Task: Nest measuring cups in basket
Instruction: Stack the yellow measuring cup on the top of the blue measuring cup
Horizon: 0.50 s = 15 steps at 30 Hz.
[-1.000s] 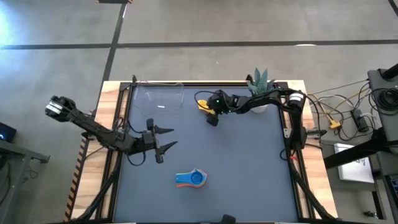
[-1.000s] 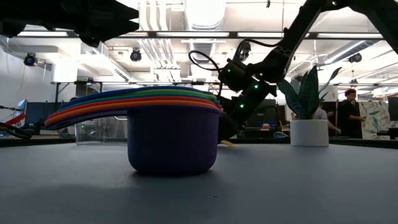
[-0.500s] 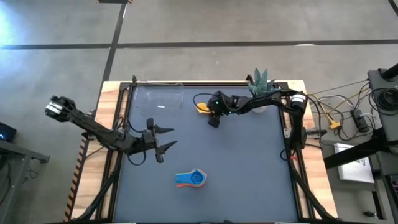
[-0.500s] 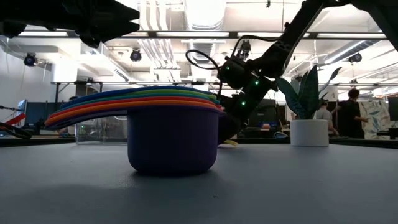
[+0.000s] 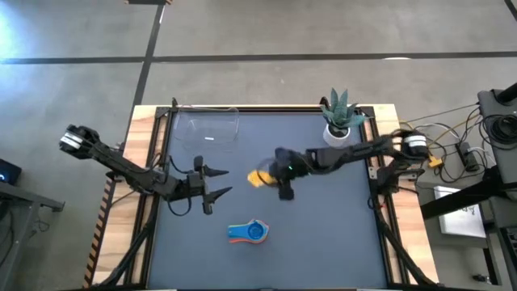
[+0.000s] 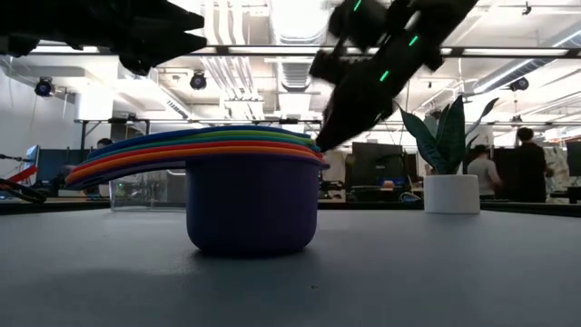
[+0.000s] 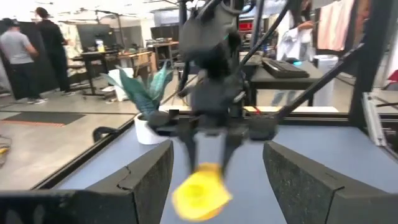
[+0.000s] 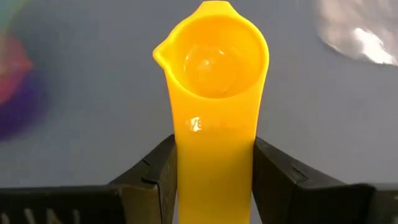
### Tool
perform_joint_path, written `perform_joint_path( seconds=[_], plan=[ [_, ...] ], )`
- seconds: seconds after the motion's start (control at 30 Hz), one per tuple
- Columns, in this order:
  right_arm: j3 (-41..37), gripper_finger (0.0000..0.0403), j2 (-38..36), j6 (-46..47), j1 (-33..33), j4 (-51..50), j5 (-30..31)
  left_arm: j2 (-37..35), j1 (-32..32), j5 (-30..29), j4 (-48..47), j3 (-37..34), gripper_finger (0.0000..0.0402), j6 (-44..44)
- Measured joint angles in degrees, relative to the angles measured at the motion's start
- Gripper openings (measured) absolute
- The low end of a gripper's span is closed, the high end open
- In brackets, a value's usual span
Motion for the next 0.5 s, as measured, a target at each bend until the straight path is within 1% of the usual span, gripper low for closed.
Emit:
perform_joint_path(
  seconds=[0.1, 0.17, 0.3, 0.4, 0.5],
  plan=[
    [-1.3, 0.0143, -3.5, -0.4, 4.6, 1.5, -4.3, 0.4, 0.0, 0.8, 0.2, 0.0, 0.0232, -0.3],
    [-2.1, 0.0143, -4.8, -0.5, 7.8, 3.3, -5.5, 0.7, 0.1, 1.0, 0.6, 0.0, 0.0232, -0.5],
    [-2.5, 0.0143, -5.2, -0.9, 13.1, 5.1, -5.9, 1.2, 0.1, 1.0, 1.6, 0.0, 0.0232, -0.8],
    [-2.4, 0.0143, -4.6, -0.4, 15.4, 5.8, -5.5, 1.7, 0.3, 1.3, 1.8, 0.0, 0.0232, -1.7],
    [-2.3, 0.0143, -2.9, 0.8, 16.9, 10.0, -5.5, 2.4, 0.3, 2.4, 2.5, 0.0, 0.0232, -2.0]
  ],
)
